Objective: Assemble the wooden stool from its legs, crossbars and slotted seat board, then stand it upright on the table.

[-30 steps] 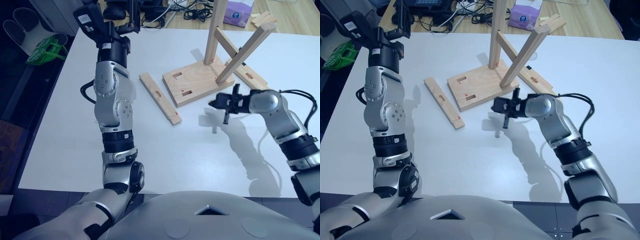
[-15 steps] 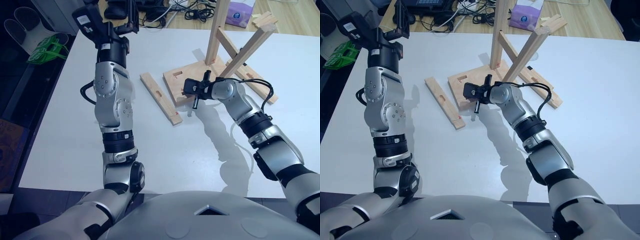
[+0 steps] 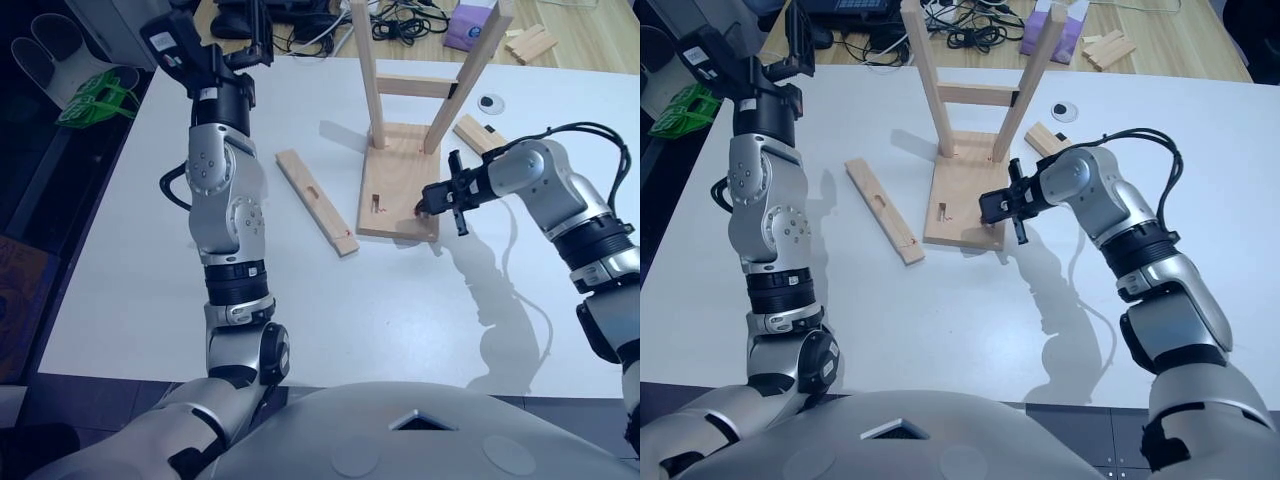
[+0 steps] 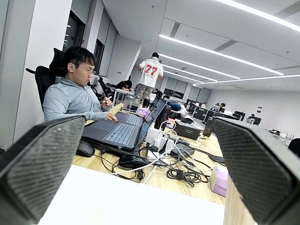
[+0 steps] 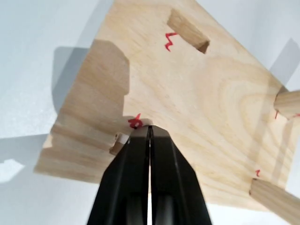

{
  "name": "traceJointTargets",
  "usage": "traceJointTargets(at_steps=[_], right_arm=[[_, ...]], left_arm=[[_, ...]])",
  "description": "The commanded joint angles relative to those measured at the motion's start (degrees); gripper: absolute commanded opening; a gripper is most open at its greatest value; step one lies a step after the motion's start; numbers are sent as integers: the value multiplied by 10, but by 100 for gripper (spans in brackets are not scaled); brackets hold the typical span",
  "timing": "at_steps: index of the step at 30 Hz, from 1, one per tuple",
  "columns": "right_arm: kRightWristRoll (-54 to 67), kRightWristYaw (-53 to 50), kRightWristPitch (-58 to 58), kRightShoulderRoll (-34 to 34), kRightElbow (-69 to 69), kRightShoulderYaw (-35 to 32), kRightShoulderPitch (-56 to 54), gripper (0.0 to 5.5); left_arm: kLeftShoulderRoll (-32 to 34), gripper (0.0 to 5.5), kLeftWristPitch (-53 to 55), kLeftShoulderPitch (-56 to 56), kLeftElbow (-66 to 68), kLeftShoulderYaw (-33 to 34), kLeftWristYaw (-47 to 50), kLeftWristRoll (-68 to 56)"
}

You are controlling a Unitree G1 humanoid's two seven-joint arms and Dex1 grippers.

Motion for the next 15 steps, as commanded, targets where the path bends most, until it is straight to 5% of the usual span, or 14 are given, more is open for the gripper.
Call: traceJointTargets(at_steps=[1, 7, 10, 15], right_arm=[[19, -10, 14, -27, -60, -46, 10, 2], [62, -67, 124, -61, -241, -161, 92, 2], [75, -114, 214, -60, -373, -215, 205, 2], [49, -219, 307, -22, -466, -239, 325, 0]], left_arm=[[18, 497, 18, 3, 1, -24, -20, 17], [107, 497, 119, 67, -67, -88, -106, 51], [154, 497, 254, 142, -168, -107, -126, 44], [163, 534, 380, 175, -237, -108, -129, 23]])
